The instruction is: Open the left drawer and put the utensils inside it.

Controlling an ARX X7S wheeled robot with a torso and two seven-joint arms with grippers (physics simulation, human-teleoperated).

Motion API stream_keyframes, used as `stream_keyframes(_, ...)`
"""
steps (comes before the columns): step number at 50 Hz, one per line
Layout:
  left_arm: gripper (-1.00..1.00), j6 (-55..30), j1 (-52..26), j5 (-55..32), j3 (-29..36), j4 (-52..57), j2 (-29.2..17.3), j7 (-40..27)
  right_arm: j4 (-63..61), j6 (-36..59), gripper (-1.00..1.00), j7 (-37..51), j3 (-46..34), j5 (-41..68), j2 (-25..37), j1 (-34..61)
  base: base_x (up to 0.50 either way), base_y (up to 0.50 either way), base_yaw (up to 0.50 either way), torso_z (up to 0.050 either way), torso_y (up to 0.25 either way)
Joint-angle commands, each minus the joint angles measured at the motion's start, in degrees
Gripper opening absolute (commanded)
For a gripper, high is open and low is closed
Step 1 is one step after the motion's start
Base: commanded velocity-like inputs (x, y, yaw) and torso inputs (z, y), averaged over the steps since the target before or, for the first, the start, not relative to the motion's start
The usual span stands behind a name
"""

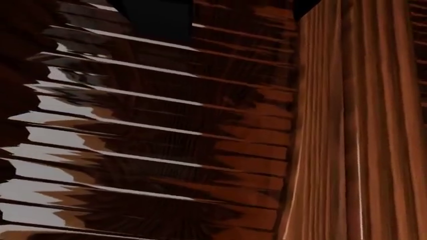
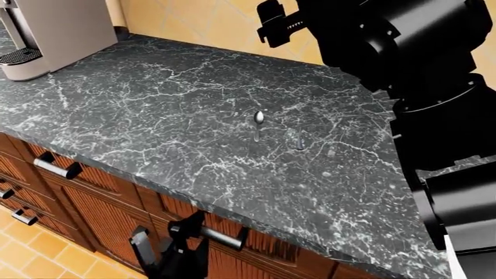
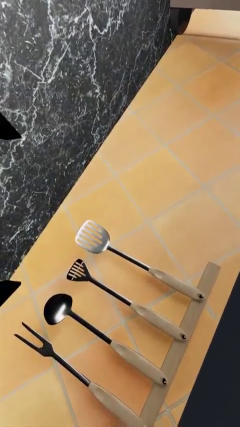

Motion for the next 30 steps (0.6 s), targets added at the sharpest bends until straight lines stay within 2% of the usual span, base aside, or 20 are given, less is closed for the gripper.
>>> stream_keyframes(1, 1.0, -5.2, -2.78, 7.62, 13.0, -7.61, 2.3, -2.44, -0.14, -0.15, 1.0, 0.28, -0.31, 0.02, 0.06, -0.02, 0.0, 0.0, 0.0, 0.0, 0.0)
stream_keyframes(5, 1.0, -3.31, -4.23, 8.6, 13.2, -10.65, 2.58, -1.65, -0.27, -0.03, 1.0, 0.34, -0.2, 0.25, 0.12, 0.02, 0.0, 0.0, 0.0, 0.0, 0.0)
stream_keyframes(6, -1.0, -2.09, -4.16, 8.95, 13.16, -10.55, 2.57, -2.33, -0.39, 0.01, 1.0, 0.32, -0.24, 0.29, 0.16, 0.09, 0.0, 0.0, 0.0, 0.0, 0.0)
stream_keyframes(16, -1.0, 0.46, -3.37, 9.87, 13.09, -9.08, 2.49, -3.51, -0.68, -0.1, 1.0, 0.51, -0.01, 0.7, 0.43, -0.1, 0.0, 0.0, 0.0, 0.0, 0.0)
stream_keyframes(19, -1.0, 0.52, -0.93, 9.48, 12.96, -3.86, 2.26, -6.45, -0.61, -0.41, 1.0, 0.54, -0.08, 0.69, 0.48, -0.43, 0.0, 0.0, 0.0, 0.0, 0.0)
stream_keyframes(24, -1.0, -5.87, 15.4, 5.5, 12.22, 28.87, -2.62, -21.43, -0.62, -0.61, 1.0, 0.39, -0.32, 0.71, 0.76, -0.62, 0.0, 0.0, 0.0, 0.0, 0.0)
stream_keyframes(27, -1.0, -6.53, 23.08, 4.63, 11.63, 41.9, -5.87, -24.31, -0.18, -1.16, 1.0, 0.28, -0.14, 0.73, 0.83, -0.76, 0.0, 0.0, 0.0, 0.0, 0.0)
stream_keyframes(30, -1.0, -5.75, 27.0, 4.78, 11.15, 48.23, -7.54, -24.49, -0.02, -1.51, 1.0, 0.26, -0.16, 0.77, 0.74, -1.05, 0.0, 0.0, 0.0, 0.0, 0.0)
